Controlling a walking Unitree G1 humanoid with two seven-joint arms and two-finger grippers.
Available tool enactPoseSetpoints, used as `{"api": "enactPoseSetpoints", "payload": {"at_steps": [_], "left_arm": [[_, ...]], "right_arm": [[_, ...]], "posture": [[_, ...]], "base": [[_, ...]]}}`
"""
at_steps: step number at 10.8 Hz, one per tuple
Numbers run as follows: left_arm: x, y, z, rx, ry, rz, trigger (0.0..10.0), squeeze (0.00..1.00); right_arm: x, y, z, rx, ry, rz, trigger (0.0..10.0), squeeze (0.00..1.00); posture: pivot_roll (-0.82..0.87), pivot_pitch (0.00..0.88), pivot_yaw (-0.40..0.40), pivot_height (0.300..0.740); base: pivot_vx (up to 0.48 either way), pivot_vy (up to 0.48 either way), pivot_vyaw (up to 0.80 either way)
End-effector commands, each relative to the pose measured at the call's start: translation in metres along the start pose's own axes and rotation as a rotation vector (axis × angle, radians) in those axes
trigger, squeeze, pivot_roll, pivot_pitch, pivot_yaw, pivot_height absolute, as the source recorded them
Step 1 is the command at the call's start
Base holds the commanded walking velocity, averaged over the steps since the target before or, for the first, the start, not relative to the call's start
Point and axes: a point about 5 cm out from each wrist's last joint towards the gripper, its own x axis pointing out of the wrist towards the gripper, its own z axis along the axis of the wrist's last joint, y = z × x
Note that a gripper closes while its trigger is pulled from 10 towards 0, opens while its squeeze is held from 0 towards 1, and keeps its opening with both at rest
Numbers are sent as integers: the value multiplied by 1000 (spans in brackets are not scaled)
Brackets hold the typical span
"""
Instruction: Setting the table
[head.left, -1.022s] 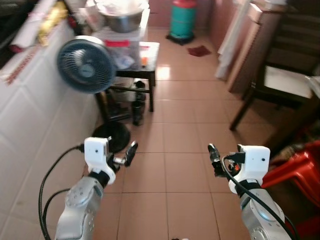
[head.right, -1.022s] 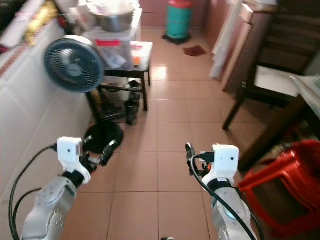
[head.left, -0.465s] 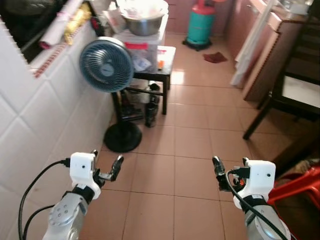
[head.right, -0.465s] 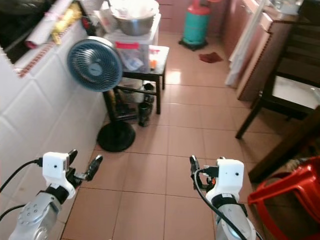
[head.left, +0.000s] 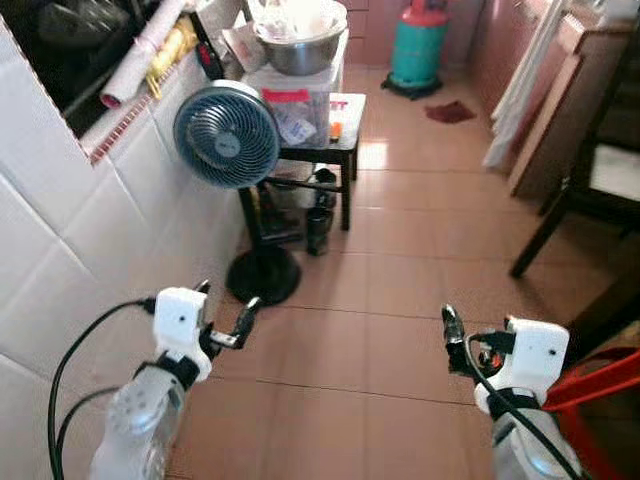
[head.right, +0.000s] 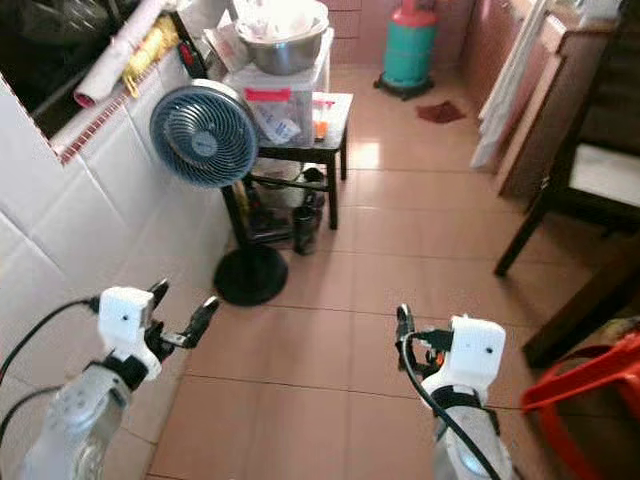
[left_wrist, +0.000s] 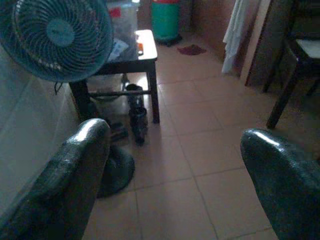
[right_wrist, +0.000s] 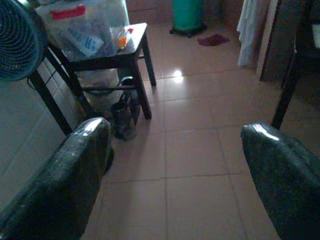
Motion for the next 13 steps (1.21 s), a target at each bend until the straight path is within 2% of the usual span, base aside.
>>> {"api": "enactPoseSetpoints", "payload": {"at_steps": [1, 3, 5, 7, 13], "left_arm": [[-1, 5, -2, 1, 21, 1, 10000, 0], [7, 2, 0, -4, 5, 23, 10000, 0], [5, -4, -5, -26, 4, 49, 10000, 0], [3, -7, -7, -44, 3, 53, 10000, 0], [12, -10, -5, -105, 0, -11, 10000, 0]], "right_arm": [[1, 1, -1, 10, -10, -17, 10000, 0], [3, 4, 2, 13, -23, -9, 10000, 0], [7, 6, 7, -4, -21, 26, 10000, 0], [8, 7, 6, -14, -5, 53, 10000, 0], [17, 12, 14, -44, -40, 77, 10000, 0]], "posture": [[66, 79, 120, 740], [55, 82, 94, 740], [50, 82, 62, 740], [50, 79, 41, 740], [40, 70, 47, 740]], "base": [[0, 0, 0], [0, 0, 0], [0, 0, 0], [0, 0, -669], [49, 0, -800]]}}
